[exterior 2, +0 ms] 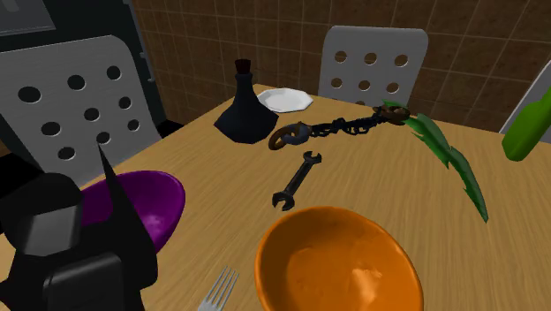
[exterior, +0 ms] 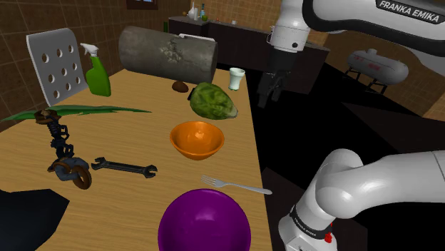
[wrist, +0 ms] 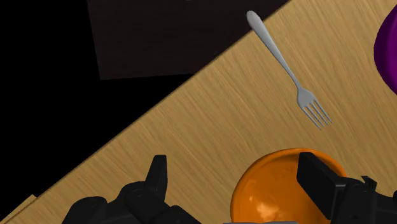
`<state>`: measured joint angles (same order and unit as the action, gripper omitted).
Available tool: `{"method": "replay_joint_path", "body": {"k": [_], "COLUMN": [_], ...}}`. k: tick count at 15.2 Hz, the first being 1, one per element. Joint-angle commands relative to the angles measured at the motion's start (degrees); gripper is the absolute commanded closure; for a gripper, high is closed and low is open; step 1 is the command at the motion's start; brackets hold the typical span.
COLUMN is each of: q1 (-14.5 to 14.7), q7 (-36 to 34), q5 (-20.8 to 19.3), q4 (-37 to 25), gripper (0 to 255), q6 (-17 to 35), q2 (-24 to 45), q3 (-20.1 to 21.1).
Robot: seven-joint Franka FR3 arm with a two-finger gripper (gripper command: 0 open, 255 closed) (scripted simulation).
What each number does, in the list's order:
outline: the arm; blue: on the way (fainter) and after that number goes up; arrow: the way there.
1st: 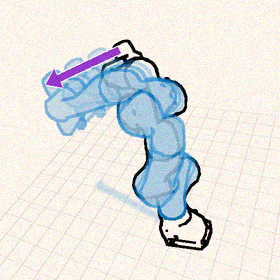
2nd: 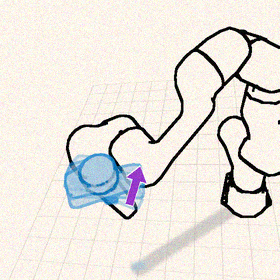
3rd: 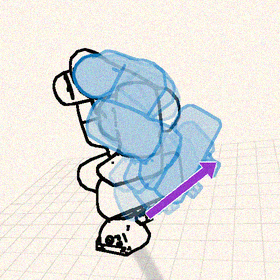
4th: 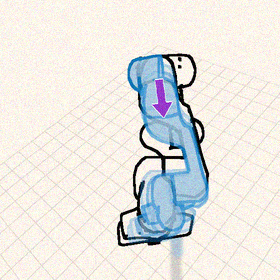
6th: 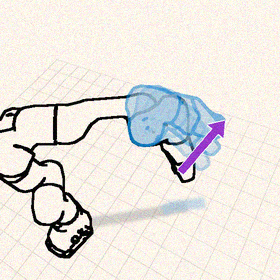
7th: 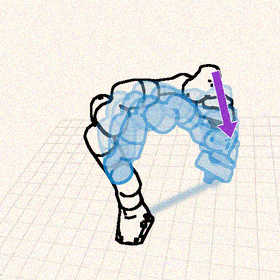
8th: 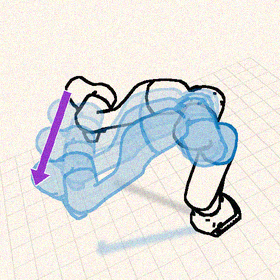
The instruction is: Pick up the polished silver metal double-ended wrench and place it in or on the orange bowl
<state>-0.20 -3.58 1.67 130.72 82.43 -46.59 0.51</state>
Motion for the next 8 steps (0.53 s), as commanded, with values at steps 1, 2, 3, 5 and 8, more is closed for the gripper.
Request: {"method": "replay_joint_path", "body": {"k": [1, 2, 3, 5, 8], "q1": [0.0, 0.51, 1.01, 1.99, 3.39], "q7": [0.0, 0.15, 0.3, 0.61, 1.06], "q5": [0.0, 0.34, 0.66, 1.24, 1.95], "q4": [0.0, 0.13, 0.19, 0.12, -0.46], "gripper": [0, 0, 0, 0, 0], "q6": [0.0, 1.55, 3.08, 6.08, 10.37], "q2": [0.0, 1.35, 2.74, 5.64, 10.25], "q3": [0.0, 0.55, 1.11, 2.23, 3.94]}}
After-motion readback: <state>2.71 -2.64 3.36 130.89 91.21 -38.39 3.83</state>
